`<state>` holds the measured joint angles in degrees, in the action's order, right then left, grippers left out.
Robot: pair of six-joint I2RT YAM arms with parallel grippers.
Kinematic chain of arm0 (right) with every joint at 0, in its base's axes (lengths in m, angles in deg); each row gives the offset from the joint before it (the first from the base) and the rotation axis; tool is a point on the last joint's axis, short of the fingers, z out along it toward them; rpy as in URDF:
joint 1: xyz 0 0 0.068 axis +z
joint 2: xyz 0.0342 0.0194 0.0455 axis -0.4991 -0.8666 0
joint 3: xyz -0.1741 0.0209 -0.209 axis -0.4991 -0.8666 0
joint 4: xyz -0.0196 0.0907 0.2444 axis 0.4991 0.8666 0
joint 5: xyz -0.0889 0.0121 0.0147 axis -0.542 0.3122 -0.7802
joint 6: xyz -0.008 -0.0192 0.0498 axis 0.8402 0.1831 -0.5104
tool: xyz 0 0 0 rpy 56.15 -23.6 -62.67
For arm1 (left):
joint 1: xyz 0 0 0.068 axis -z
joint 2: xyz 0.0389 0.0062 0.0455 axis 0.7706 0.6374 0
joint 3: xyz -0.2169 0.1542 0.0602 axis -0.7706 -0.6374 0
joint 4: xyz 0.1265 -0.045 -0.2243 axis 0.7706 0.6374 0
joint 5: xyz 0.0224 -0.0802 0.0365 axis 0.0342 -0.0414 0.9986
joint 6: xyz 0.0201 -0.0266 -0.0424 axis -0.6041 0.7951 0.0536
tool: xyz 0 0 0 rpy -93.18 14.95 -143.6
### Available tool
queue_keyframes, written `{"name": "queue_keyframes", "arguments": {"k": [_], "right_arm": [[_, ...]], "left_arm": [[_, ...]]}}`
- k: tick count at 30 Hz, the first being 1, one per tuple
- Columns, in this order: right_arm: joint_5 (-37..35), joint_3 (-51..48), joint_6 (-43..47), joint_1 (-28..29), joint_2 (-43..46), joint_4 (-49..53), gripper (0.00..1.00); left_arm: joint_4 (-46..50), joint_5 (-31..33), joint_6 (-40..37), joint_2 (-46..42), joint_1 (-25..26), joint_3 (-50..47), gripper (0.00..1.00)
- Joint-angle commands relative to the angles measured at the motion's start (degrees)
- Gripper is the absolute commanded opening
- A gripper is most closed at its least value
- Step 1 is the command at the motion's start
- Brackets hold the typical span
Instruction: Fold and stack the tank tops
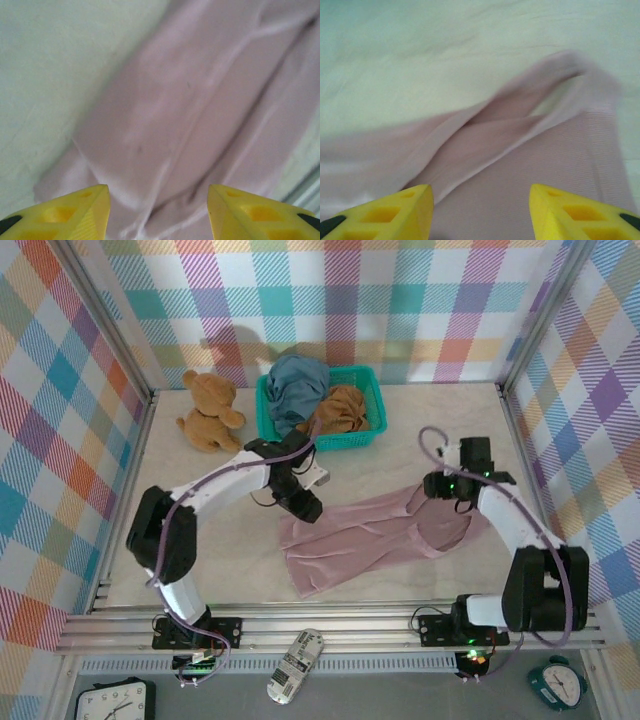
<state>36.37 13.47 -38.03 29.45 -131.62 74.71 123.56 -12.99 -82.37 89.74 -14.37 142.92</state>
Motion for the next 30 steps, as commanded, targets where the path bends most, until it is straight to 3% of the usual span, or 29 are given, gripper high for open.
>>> {"name": "queue_keyframes", "arguments": {"k": [1, 7, 17, 24, 30], "right_arm": [[-6.10, 4.82, -17.24, -1.63, -5.38, 0.35, 0.52], [-10.10, 12.37, -19.99, -2.25, -14.82, 3.66, 0.55], [-13.56, 17.47, -15.66, -3.13, -23.26, 4.84, 0.37], [-11.34, 12.41, -18.42, -6.80, -18.82, 2.41, 0.17], [-3.70, 3.76, -24.30, -12.04, -14.56, -3.79, 0.13]], "left_arm": [[-2.21, 0.11, 7.12, 3.47, 0.70, 1.85, 0.54], [-2.40, 2.55, 7.41, 4.13, 1.40, -0.95, 0.55], [-0.78, 4.63, 5.74, 3.68, 1.41, -4.22, 0.56], [-0.71, 4.51, 4.61, 4.07, 1.32, -5.93, 0.56], [0.17, 3.43, 3.18, 4.49, 1.32, -6.51, 0.56]]}}
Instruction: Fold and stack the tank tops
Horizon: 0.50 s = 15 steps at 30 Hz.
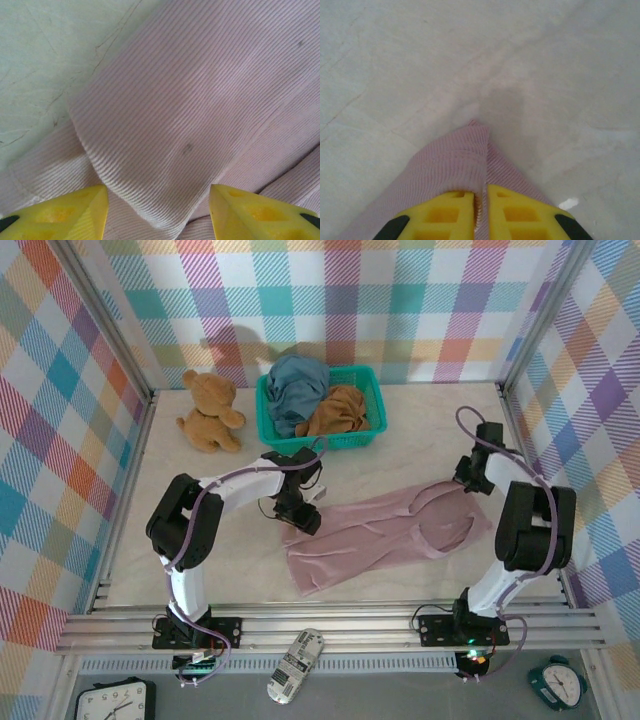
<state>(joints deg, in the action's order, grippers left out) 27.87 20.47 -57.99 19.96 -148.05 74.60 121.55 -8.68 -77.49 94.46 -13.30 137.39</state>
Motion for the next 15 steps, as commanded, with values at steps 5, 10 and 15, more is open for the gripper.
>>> {"name": "queue_keyframes", "arguments": {"k": [5, 10, 15], "right_arm": [[10.16, -5.08, -5.69, -4.95, -0.30, -5.33, 0.13], [10.96, -1.86, -1.50, -5.31, -3.10, 2.06, 0.21], [15.06, -4.07, 0.11, -6.68, 0.44, 1.82, 0.29]], "left_arm": [[2.75, -1.99, -2.50, 0.02, 0.07, -0.84, 0.56], [4.02, -2.85, -3.45, 0.38, 0.03, 1.85, 0.56], [5.78, -5.31, -3.39, 0.21, -0.19, 6.99, 0.56]]}}
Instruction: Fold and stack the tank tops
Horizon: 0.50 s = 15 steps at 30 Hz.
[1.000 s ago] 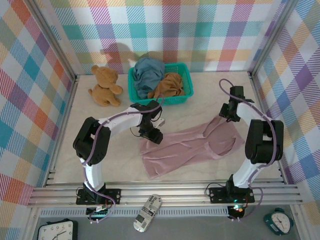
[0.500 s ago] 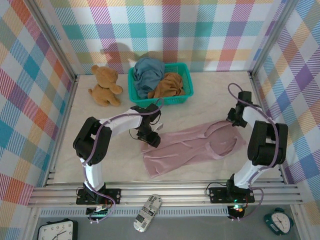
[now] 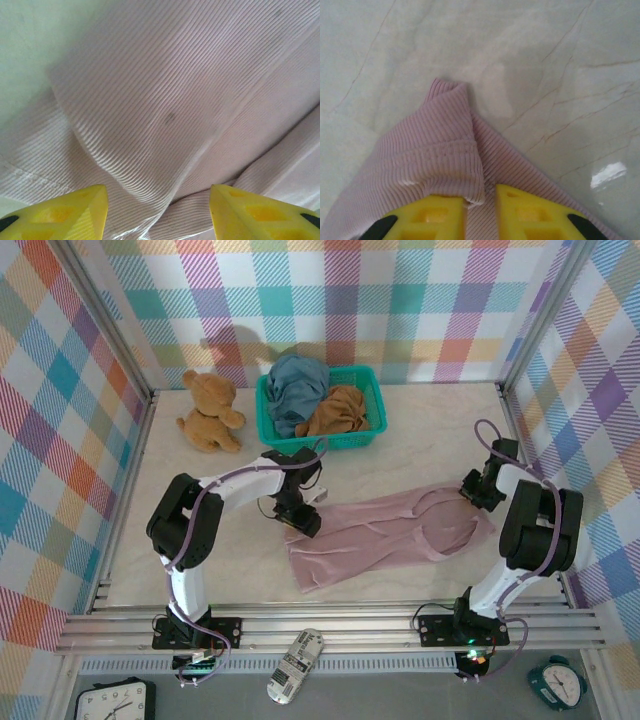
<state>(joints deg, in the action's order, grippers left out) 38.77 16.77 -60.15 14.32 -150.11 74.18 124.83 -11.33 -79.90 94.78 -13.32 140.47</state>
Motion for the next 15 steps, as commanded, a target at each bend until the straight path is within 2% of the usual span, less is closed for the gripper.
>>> {"name": "queue_keyframes", "arguments": {"k": [1, 9, 10, 12, 15], "right_arm": [[4.96, 0.19, 2.99, -1.01, 3.35, 3.58, 0.33], [5.37, -0.24, 1.16, -1.13, 17.18, 9.98, 0.35], [6.93, -1.01, -0.20, -1.15, 18.74, 8.47, 0.35], [12.03, -4.12, -5.45, -0.93, 20.25, -0.87, 0.35], [16.03, -4.17, -9.80, 0.83, 15.74, -7.65, 0.34]], "left_arm": [[3.18, -3.06, -1.07, 0.04, -0.25, 5.27, 0.56], [1.79, -5.46, -1.07, 3.76, -1.05, 10.21, 0.56], [0.81, -5.75, -1.16, 4.45, -1.21, 10.09, 0.56], [-0.90, -6.20, -1.50, 5.93, -1.60, 10.19, 0.55], [-1.57, -6.53, -1.99, 8.26, -2.40, 10.91, 0.54]]}}
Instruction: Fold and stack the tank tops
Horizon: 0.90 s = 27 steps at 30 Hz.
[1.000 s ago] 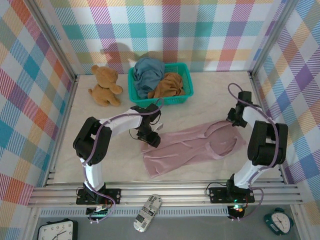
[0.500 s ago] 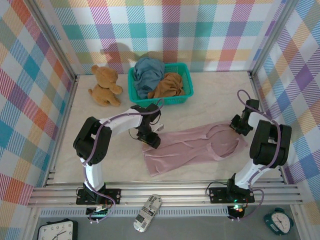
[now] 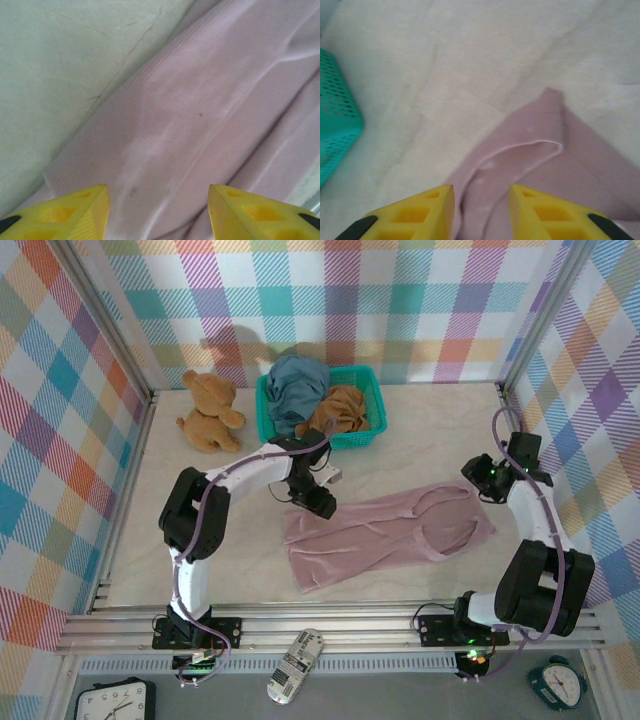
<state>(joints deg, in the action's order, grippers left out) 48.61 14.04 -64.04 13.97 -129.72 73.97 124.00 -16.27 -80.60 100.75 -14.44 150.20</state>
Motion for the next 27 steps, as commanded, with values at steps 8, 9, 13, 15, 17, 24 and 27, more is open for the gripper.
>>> {"name": "queue_keyframes", "arguments": {"k": [8, 9, 13, 15, 17, 24, 27], "right_arm": [[3.87, 3.23, -8.40, 2.44, -19.29, -7.68, 0.19], [4.01, 4.79, -7.84, 2.50, -21.32, -6.50, 0.18], [2.83, 11.53, -3.81, 2.43, -28.60, 1.13, 0.15], [2.36, 14.04, -2.58, 2.61, -31.32, 2.96, 0.15], [2.96, 16.50, -1.73, 2.85, -33.92, 4.02, 0.15], [6.62, 27.13, 1.10, 5.85, -43.60, 3.41, 0.14], [8.70, 35.93, 3.33, 7.23, -48.21, 5.75, 0.14]], "left_arm": [[-2.70, 0.52, -1.18, 2.93, -4.11, -2.59, 0.54], [-2.96, 1.31, -1.15, 2.60, -4.38, -3.58, 0.55], [-3.76, 1.91, -0.39, 0.85, -6.02, -7.39, 0.55], [-4.02, 2.36, 0.21, -0.21, -6.66, -9.28, 0.55], [-4.55, 2.42, 1.18, -1.11, -7.12, -10.84, 0.55], [-4.99, 3.86, 5.40, -3.51, -9.06, -11.83, 0.56], [-4.30, 2.99, 6.76, -4.53, -9.35, -11.19, 0.57]]}}
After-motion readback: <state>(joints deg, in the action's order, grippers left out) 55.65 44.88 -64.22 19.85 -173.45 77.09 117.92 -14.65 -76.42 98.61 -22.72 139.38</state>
